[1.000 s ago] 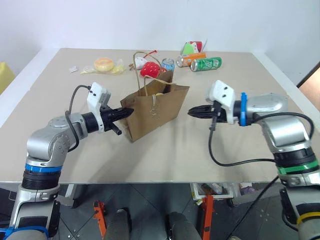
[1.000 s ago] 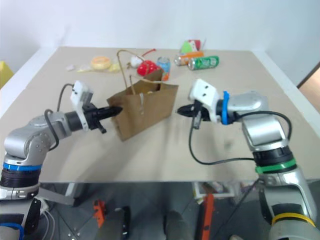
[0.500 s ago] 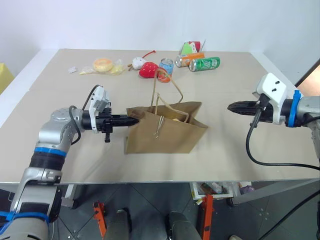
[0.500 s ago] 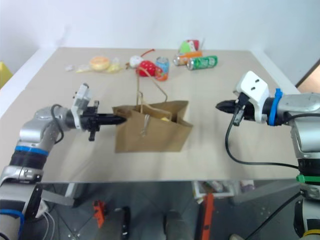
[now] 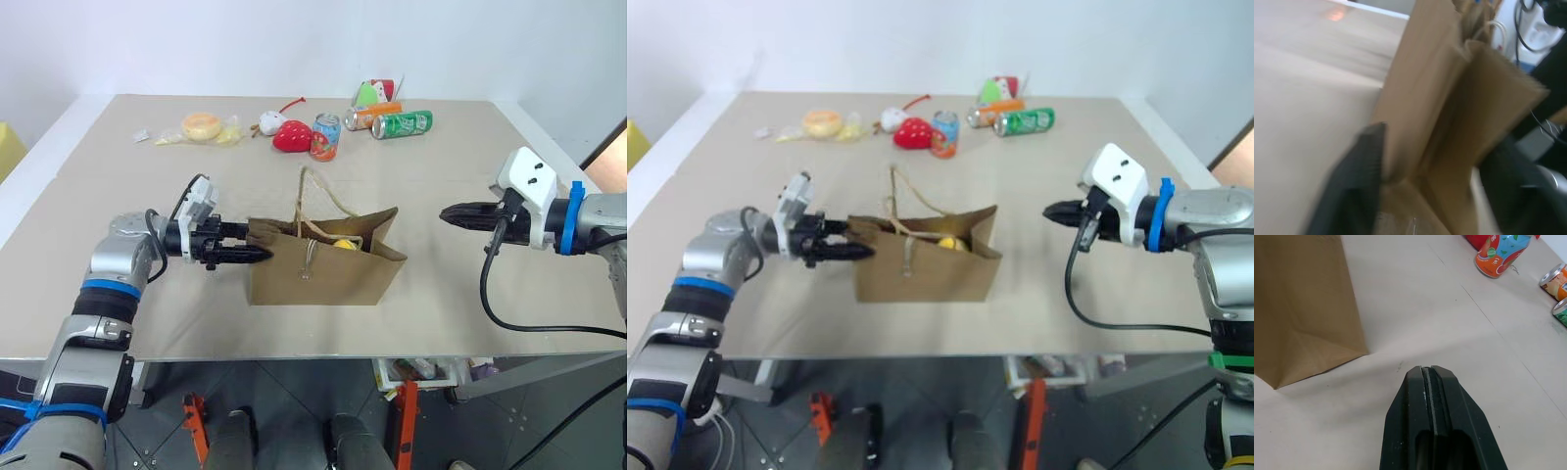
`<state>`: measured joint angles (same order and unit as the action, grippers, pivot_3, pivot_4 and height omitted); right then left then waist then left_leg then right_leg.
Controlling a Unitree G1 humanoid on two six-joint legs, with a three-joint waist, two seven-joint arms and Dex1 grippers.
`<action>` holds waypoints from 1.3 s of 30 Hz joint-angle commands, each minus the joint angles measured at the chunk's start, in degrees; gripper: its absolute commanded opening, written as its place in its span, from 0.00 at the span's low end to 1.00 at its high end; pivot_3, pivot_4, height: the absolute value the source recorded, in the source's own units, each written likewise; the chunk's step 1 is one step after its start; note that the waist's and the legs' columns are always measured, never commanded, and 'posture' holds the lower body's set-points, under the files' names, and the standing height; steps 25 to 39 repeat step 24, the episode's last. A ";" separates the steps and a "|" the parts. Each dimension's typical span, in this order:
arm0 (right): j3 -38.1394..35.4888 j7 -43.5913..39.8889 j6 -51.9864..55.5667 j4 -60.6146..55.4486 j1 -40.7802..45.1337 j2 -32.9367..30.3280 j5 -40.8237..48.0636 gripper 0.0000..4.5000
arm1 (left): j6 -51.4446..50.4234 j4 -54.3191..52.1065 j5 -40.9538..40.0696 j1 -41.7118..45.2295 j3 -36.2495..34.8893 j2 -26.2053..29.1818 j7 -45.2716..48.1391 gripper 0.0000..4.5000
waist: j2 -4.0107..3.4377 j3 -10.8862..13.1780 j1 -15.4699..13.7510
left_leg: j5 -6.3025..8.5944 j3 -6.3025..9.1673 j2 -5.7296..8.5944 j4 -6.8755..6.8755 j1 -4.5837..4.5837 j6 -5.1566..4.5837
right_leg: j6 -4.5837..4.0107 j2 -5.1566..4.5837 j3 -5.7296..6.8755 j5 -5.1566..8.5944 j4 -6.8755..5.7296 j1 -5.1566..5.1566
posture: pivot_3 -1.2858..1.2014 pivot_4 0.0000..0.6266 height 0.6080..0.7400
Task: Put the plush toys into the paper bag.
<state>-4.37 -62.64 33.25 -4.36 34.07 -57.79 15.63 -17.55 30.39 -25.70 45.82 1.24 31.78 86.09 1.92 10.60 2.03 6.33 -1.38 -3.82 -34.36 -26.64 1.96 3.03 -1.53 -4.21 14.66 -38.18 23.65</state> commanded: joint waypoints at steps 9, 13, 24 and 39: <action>-5.58 0.99 -0.13 9.31 2.16 4.60 6.49 0.00 | -26.23 -20.79 -16.90 -5.82 -19.01 5.47 -22.04 0.91 | -0.01 0.00 0.53 | -0.01 0.02 0.00 -0.05 0.03 -0.02 | 0.08 -0.02 0.00 -0.05 -0.01 -0.09 | 0.52 0.24 1.00; -10.78 4.27 2.69 7.75 -1.71 6.23 9.95 0.00 | -37.95 -31.87 -24.51 -14.58 -29.66 6.48 -36.15 0.91 | 0.00 0.00 0.63 | 0.00 0.04 0.00 0.00 0.06 -0.02 | 0.15 -0.02 -0.01 -0.01 0.00 -0.13 | 0.52 0.24 1.00; -14.37 6.95 8.30 -0.19 -15.90 6.79 14.69 0.00 | -40.34 -43.39 -29.17 -33.72 -36.02 6.48 -45.74 0.91 | 0.01 -0.01 0.45 | 0.03 -0.03 0.01 -0.08 0.27 0.01 | -0.34 -0.15 0.05 -0.05 -0.02 -0.29 | 0.52 0.24 1.00; -14.37 6.95 8.30 -0.19 -15.90 6.79 14.69 0.00 | -40.34 -43.39 -29.17 -33.72 -36.02 6.48 -45.74 0.91 | 0.01 -0.01 0.45 | 0.03 -0.03 0.01 -0.08 0.27 0.01 | -0.34 -0.15 0.05 -0.05 -0.02 -0.29 | 0.52 0.24 1.00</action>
